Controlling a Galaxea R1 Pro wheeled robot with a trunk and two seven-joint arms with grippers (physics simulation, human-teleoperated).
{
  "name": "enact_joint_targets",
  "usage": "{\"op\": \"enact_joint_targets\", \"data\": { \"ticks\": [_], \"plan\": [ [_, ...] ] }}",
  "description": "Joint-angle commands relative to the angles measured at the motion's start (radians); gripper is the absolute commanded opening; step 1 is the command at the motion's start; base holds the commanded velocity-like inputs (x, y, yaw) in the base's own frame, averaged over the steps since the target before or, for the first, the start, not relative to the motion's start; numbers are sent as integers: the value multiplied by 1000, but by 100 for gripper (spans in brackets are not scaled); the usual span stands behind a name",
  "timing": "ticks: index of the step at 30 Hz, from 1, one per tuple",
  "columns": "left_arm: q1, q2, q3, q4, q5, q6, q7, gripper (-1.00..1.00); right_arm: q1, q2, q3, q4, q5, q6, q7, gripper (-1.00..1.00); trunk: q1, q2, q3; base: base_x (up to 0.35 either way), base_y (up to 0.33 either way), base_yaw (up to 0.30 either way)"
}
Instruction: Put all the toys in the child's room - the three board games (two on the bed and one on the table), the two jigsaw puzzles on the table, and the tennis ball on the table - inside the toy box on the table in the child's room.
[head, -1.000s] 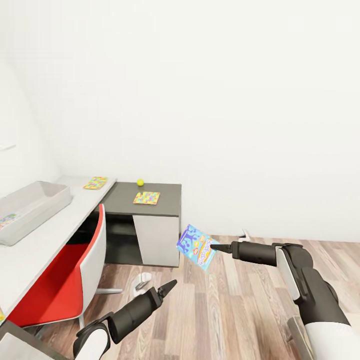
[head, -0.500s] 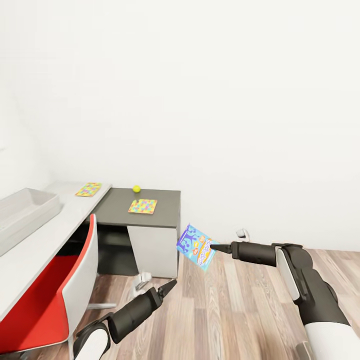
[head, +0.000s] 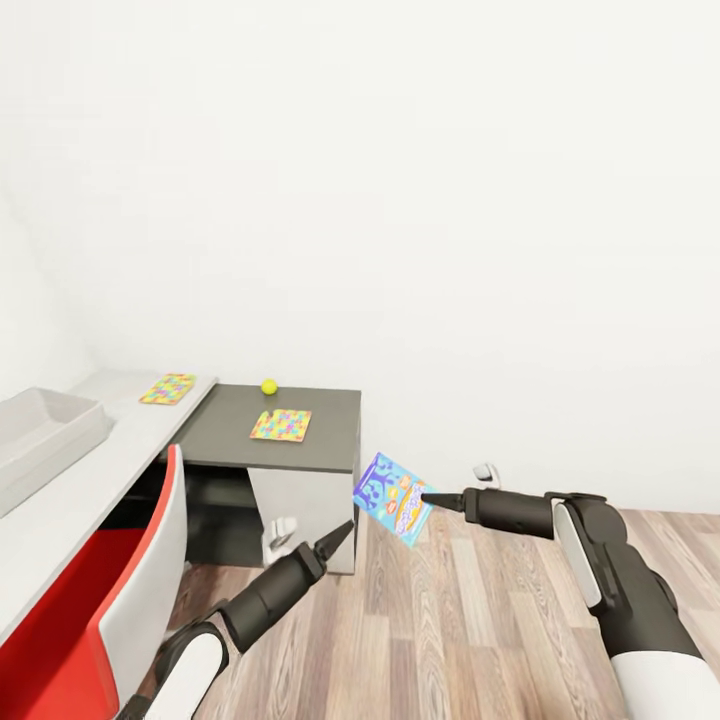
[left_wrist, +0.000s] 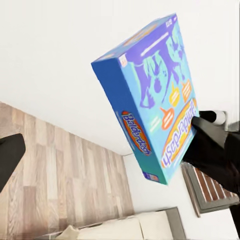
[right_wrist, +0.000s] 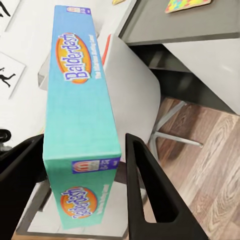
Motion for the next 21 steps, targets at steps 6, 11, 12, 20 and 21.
{"op": "enact_joint_targets", "data": {
  "ticks": [6, 11, 12, 20, 21],
  "plan": [
    [-12, -24, 1, 43, 5, -17, -62, 100, 18, 5, -3, 10, -18, 5, 5, -100, 1, -2, -2, 26, -1, 0],
    [-15, -38, 1, 79, 4, -40, -95, 100, 40, 7, -3, 14, -71, 3, 7, -100, 1, -2, -2, 9, 0, 0],
    [-15, -40, 2, 84, 4, -43, -104, 100, 44, 7, -3, 14, -87, 2, 7, -100, 1, -2, -2, 5, 0, 0],
    [-16, -47, 4, 108, 3, -57, -146, 100, 62, 8, -5, 17, -159, -5, 6, -100, 1, -2, -2, 2, 0, 0],
    [-16, -48, 3, 109, 3, -57, -148, 100, 62, 8, -5, 17, -162, -5, 6, -100, 1, -2, -2, 0, 0, 0]
  ]
}}
